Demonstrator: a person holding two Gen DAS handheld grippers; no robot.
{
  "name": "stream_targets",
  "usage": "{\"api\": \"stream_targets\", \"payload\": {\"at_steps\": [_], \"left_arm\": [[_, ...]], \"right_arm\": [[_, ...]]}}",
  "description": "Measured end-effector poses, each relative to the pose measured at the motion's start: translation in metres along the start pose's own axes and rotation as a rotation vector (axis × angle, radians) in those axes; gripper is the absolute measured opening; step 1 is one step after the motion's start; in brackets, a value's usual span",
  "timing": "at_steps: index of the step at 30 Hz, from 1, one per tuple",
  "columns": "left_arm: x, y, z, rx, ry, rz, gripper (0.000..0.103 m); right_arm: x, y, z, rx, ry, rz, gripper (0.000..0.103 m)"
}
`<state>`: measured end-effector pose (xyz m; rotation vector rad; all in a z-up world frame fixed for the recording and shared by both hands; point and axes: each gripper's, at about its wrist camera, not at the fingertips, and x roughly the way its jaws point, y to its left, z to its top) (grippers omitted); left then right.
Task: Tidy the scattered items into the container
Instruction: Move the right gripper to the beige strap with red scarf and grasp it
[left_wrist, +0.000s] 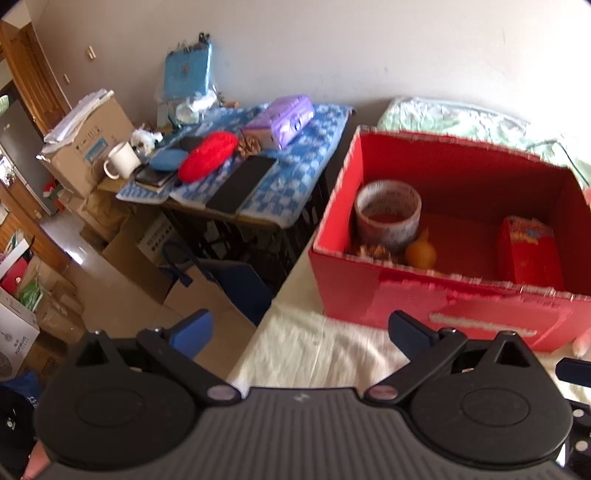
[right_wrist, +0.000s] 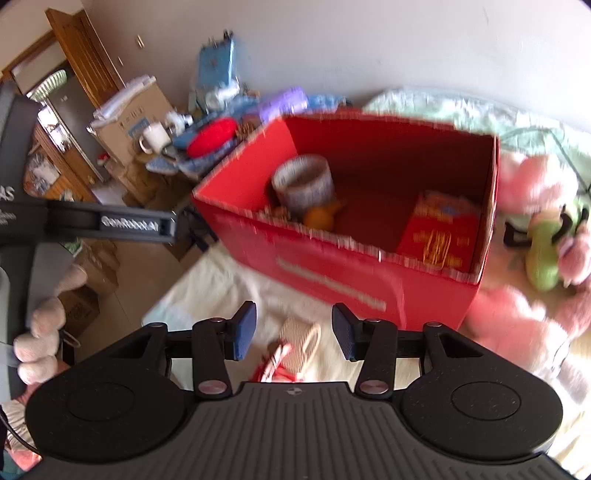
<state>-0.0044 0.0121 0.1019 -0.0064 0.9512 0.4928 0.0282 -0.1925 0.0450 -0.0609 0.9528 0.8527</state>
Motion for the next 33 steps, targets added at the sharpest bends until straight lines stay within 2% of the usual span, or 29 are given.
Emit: {"api": "stream_targets", "payload": {"at_steps": [3,8,11,14,18,20,24,26,28,32,33], "left_arm": [[0.010,0.000,-0.009,0.012,0.023,-0.031,0.101],[0.034,0.002,-0.027,0.037,0.075,-0.148,0.101],[0.046,0.003,-0.043,0.070,0.111,-0.250,0.101],[0.051,0.002,-0.060,0.101,0.155,-0.388,0.101],[0.045,-0.004,-0.076,0.145,0.186,-0.553,0.100],[0.042,-0.015,-0.080,0.197,0.189,-0.618,0.100],[0.041,-0.038,-0.082,0.297,0.176,-0.643,0.100],[0.044,-0.044,-0.085,0.321,0.189,-0.661,0.096],[0.047,-0.048,-0.086,0.338,0.201,-0.680,0.077],[0.055,-0.053,-0.090,0.351,0.230,-0.693,0.072],[0.056,-0.053,-0.091,0.351,0.237,-0.696,0.068]], "right_arm": [[0.011,-0.007,-0.007,0.041,0.042,-0.008,0.048],[0.027,-0.022,-0.017,0.149,0.109,-0.041,0.046],[0.033,-0.033,-0.023,0.239,0.143,-0.053,0.045],[0.036,-0.039,-0.029,0.304,0.162,-0.054,0.040],[0.038,-0.042,-0.033,0.370,0.168,-0.044,0.040],[0.040,-0.042,-0.034,0.387,0.175,-0.035,0.038],[0.049,-0.042,-0.031,0.413,0.195,-0.020,0.038],[0.052,-0.044,-0.032,0.435,0.205,0.003,0.036],[0.055,-0.044,-0.032,0.448,0.219,0.023,0.036],[0.061,-0.045,-0.033,0.473,0.236,0.055,0.036],[0.063,-0.045,-0.033,0.480,0.239,0.062,0.036]]}}
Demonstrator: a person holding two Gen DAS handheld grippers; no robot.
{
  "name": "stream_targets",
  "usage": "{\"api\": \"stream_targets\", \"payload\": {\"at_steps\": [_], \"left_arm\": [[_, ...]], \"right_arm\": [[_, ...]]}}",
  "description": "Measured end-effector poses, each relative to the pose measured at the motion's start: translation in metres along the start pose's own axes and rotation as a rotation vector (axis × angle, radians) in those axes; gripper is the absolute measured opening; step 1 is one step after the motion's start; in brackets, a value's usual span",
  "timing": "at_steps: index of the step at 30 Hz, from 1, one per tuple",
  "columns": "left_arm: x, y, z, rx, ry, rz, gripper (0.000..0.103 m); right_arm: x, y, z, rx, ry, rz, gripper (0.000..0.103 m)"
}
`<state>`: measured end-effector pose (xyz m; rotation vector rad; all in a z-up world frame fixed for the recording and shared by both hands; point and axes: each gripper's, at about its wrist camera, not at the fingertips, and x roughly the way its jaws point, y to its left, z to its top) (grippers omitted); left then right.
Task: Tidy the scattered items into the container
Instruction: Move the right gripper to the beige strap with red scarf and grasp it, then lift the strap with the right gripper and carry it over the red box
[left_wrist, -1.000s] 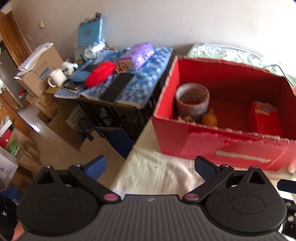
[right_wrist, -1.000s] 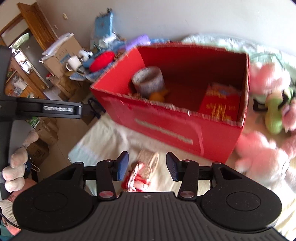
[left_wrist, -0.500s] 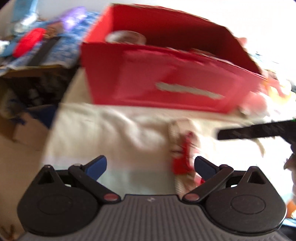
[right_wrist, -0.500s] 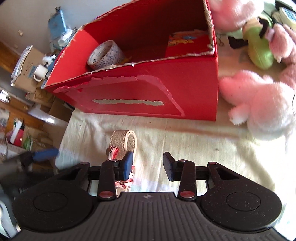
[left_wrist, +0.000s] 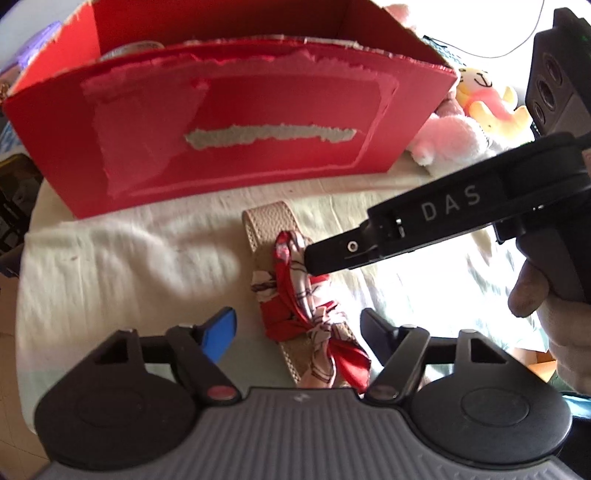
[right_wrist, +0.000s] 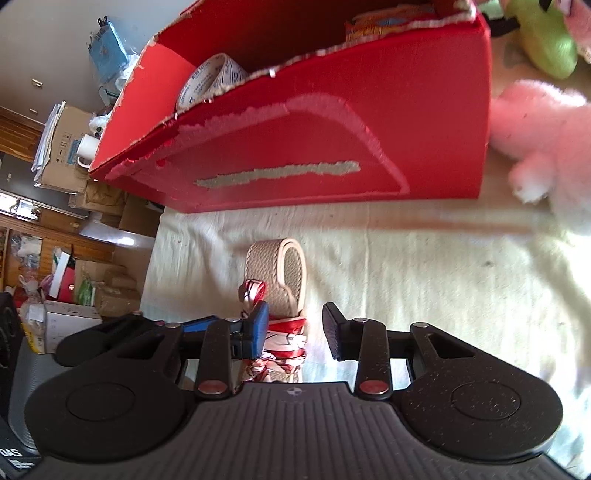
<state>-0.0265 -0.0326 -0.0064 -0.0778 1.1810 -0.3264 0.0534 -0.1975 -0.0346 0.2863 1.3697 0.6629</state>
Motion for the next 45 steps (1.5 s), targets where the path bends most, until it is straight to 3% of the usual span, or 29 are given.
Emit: {"api": "stream_targets", "payload": {"at_steps": [6,17,24,30,35,45], "left_arm": [[0.004,0.007,-0.002,-0.037,0.007,-0.050,0.056],[0.008,0.021,-0.009,-0.115,0.002,-0.113,0.051],[0.009,0.015,-0.015,-0.101,-0.013,-0.103,0.052],[0.010,0.009,-0.019,-0.071,-0.014,-0.104,0.070],[0.007,0.006,-0.021,-0.037,-0.005,-0.068,0.056],[0.003,-0.002,-0.019,-0.041,-0.002,-0.031,0.054]], "right_arm": [[0.005,0.002,0.000,-0.006,0.021,0.005,0.035],[0.013,0.011,0.001,-0.062,0.030,-0.013,0.034],[0.016,0.011,-0.002,-0.080,0.027,-0.006,0.035],[0.017,0.000,-0.002,-0.020,0.048,0.040,0.038],[0.015,0.000,-0.003,-0.025,0.058,0.047,0.039],[0.013,0.001,0.001,-0.070,0.076,0.056,0.037]]}}
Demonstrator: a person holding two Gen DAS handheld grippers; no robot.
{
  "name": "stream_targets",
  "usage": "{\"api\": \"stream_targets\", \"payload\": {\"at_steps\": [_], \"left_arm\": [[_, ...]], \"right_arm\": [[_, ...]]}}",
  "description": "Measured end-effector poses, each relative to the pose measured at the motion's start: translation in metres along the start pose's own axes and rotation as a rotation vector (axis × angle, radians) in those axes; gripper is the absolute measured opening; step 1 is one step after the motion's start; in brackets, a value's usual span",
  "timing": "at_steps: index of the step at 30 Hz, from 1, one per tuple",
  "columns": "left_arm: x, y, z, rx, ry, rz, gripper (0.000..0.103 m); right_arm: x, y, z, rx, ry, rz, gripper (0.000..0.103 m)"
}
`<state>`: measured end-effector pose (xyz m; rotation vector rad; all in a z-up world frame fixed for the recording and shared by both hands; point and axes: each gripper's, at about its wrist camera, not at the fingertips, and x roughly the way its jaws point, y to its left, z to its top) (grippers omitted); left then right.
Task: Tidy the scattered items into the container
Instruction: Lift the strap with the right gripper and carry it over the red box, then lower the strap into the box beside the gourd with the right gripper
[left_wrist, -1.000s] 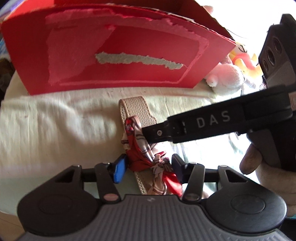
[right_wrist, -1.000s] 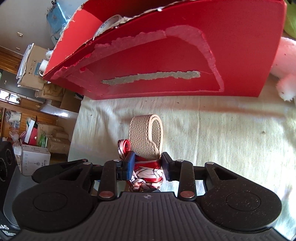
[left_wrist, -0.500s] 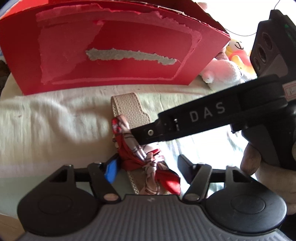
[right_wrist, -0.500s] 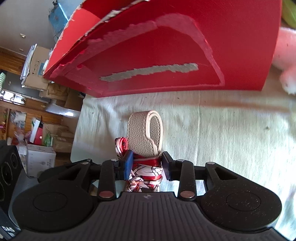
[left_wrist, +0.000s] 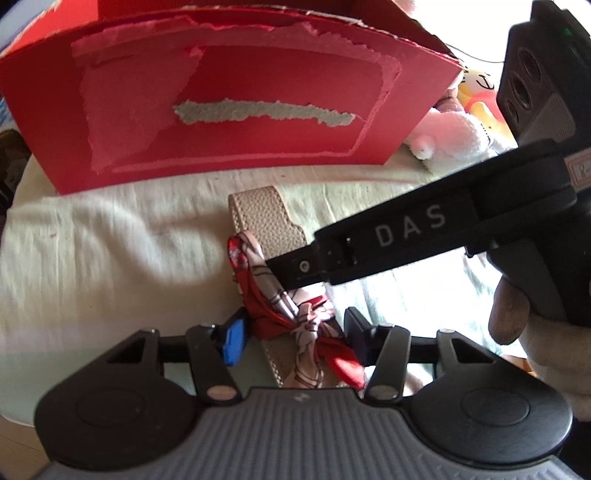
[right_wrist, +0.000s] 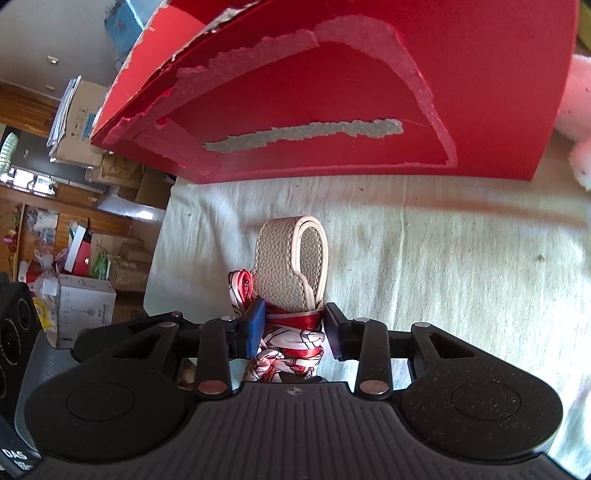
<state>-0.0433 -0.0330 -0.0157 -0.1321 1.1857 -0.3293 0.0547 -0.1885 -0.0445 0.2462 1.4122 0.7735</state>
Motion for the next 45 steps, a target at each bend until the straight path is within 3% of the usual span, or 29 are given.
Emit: {"api": "stream_targets", "payload": {"at_steps": [6,14,19,28,36,40,45], "left_arm": [[-0.015,-0.011,0.015,0.008,-0.031,0.006,0.054],[-0.080,-0.029,0.029,0.070,-0.139,0.018,0.053],[-0.107,-0.039,0.048,0.098,-0.201,0.044,0.044],[-0.107,-0.036,0.083,0.134,-0.271,0.023,0.043],[-0.110,-0.017,0.146,0.226,-0.354,-0.002,0.042],[-0.100,-0.003,0.177,0.240,-0.340,-0.025,0.042],[-0.065,0.021,0.202,0.234,-0.252,-0.071,0.042]], "right_arm": [[-0.009,0.009,0.003,-0.053,-0.006,0.019,0.036],[-0.050,0.036,0.011,-0.133,-0.073,0.078,0.036],[-0.071,0.045,0.020,-0.170,-0.136,0.112,0.036],[-0.089,0.044,0.043,-0.140,-0.210,0.132,0.035],[-0.111,0.067,0.083,-0.151,-0.362,0.082,0.035],[-0.104,0.075,0.108,-0.159,-0.413,0.020,0.035],[-0.076,0.072,0.135,-0.144,-0.396,-0.062,0.035]]}}
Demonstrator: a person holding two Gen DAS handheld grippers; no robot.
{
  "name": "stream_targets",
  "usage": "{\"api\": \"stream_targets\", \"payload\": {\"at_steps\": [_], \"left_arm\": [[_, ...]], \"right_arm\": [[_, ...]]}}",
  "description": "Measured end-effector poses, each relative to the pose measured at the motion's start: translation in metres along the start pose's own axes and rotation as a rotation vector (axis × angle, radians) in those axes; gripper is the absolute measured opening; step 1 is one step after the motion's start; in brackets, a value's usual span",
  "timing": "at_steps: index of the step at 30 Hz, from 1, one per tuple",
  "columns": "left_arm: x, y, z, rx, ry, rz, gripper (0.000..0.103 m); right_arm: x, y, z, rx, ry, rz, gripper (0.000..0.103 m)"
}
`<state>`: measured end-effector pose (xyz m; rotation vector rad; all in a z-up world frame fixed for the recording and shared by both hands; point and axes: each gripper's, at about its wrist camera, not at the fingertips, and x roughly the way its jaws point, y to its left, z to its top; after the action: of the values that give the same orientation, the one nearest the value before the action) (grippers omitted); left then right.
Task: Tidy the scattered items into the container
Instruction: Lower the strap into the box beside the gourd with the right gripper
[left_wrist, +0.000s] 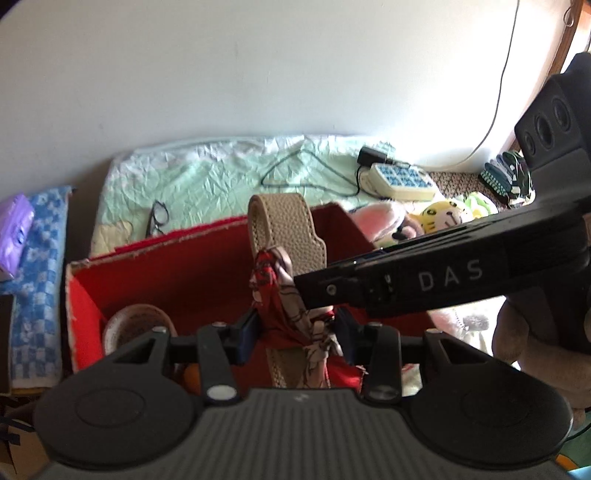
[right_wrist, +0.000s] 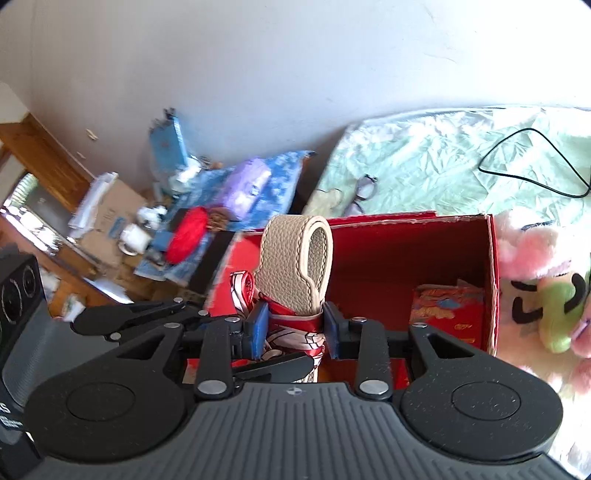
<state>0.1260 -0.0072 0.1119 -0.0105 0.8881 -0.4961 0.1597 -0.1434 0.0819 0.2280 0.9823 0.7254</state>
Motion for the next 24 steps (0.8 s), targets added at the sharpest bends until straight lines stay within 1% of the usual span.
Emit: {"api": "stream_targets", "payload": {"at_steps": [6,12,17,21,24], "left_arm": [[0.051,0.030,-0.003,-0.049,0.132,-0.039,0.042],[0.079,0.053,-0.002,-0.131,0.245,-0.067,0.042],[0.091,0.062,-0.006,-0.172,0.302,-0.065,0.042],[0.098,0.070,-0.007,-0.217,0.333,-0.079,0.042],[0.105,0.069,-0.008,-0.217,0.360,-0.076,0.042]], "right_arm": [[0.042,-0.020,0.006,0.048,0.114,-0.074,0.034],[0.070,-0.032,0.011,0.077,0.216,-0.104,0.034],[0.091,-0.040,0.012,0.099,0.289,-0.101,0.034],[0.099,-0.043,0.010,0.098,0.321,-0.105,0.034],[0.102,-0.048,0.009,0.101,0.336,-0.110,0.034]]}}
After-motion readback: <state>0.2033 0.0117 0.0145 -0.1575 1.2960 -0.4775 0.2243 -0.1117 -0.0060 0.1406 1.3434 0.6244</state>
